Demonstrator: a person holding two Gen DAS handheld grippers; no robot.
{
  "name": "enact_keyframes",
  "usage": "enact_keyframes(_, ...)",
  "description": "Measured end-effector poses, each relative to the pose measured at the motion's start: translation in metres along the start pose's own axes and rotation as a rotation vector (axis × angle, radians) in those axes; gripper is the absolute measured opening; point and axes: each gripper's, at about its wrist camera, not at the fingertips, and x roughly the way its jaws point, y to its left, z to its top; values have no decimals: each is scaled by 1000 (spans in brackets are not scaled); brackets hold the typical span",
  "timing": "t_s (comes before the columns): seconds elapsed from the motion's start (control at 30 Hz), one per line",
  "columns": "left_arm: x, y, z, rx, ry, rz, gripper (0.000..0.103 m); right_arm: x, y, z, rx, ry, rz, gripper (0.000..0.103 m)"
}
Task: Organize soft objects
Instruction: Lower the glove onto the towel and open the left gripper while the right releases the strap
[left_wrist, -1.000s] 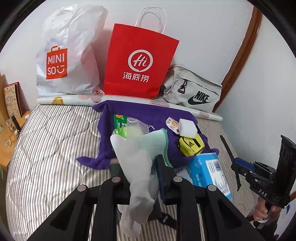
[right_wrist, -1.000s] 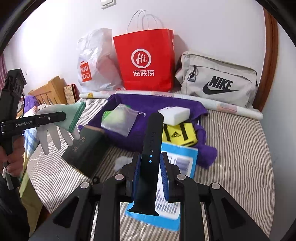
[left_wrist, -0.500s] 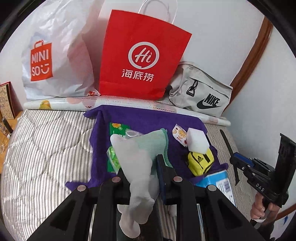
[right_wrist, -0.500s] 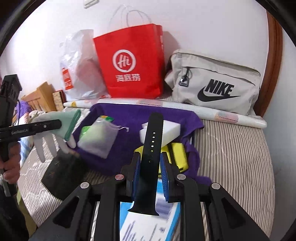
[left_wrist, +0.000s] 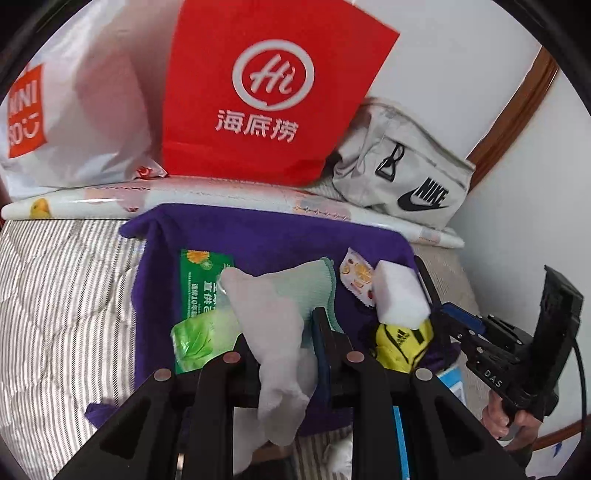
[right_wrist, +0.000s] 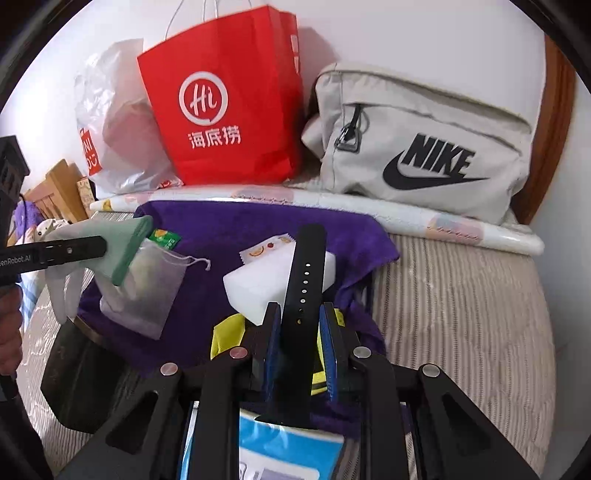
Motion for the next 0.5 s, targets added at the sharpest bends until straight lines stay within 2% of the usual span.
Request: enact_keyframes(0.5, 46, 5, 19, -27, 89, -22, 21, 23, 1, 5, -15, 51, 22, 22)
